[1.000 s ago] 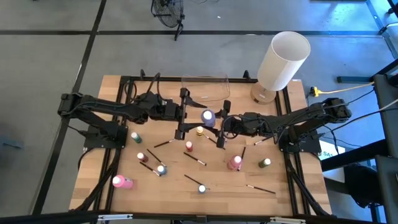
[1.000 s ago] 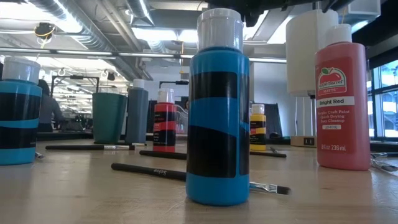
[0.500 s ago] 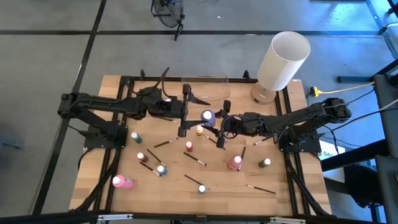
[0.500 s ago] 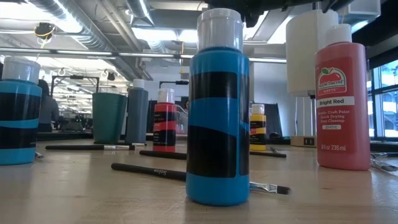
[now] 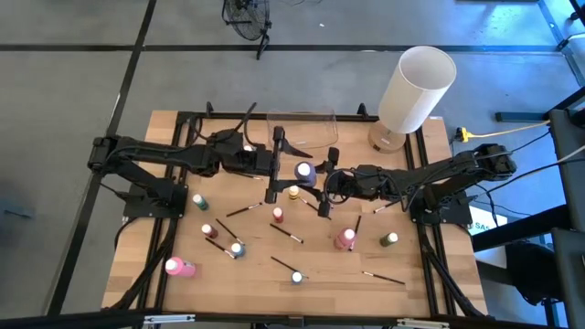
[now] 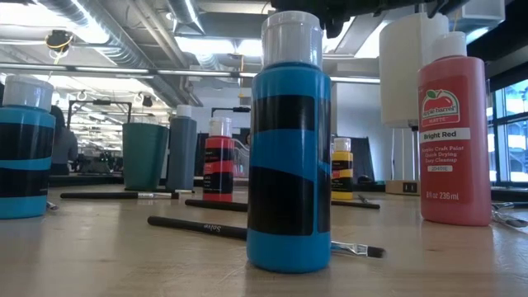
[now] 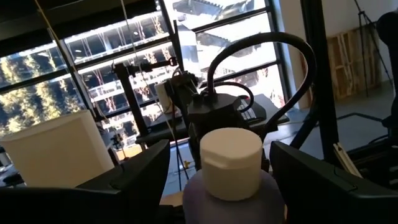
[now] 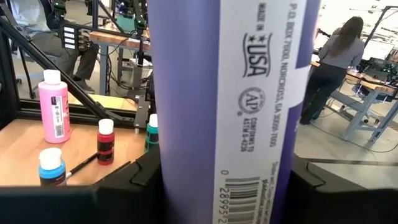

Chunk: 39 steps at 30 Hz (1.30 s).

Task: Pick & Place Paint Supplies
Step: Put the violet bottle into the transparent bin

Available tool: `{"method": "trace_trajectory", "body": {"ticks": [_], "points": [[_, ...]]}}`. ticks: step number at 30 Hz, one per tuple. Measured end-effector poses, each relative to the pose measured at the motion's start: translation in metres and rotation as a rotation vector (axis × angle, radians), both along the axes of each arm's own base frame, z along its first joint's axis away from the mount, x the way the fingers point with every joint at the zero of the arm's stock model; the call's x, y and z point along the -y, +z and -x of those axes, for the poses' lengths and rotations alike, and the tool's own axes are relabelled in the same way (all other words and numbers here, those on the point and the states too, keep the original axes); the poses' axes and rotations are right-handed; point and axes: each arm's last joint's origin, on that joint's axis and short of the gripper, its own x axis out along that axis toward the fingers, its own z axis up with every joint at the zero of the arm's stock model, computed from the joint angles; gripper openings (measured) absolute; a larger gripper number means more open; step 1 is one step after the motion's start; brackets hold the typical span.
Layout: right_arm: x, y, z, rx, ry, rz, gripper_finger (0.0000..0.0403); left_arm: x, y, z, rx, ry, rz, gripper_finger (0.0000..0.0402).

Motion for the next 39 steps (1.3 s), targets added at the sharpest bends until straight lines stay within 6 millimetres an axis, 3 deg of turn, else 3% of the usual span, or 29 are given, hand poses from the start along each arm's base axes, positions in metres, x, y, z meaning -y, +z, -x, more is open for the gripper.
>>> {"method": "trace_trajectory", "body": {"ticks": [39], "points": [[0.000, -0.002, 0.000, -0.015, -0.001, 0.000, 0.0198, -0.001, 0.005, -0.001, -0.008, 0.030, -0.003, 0.0226]]}}
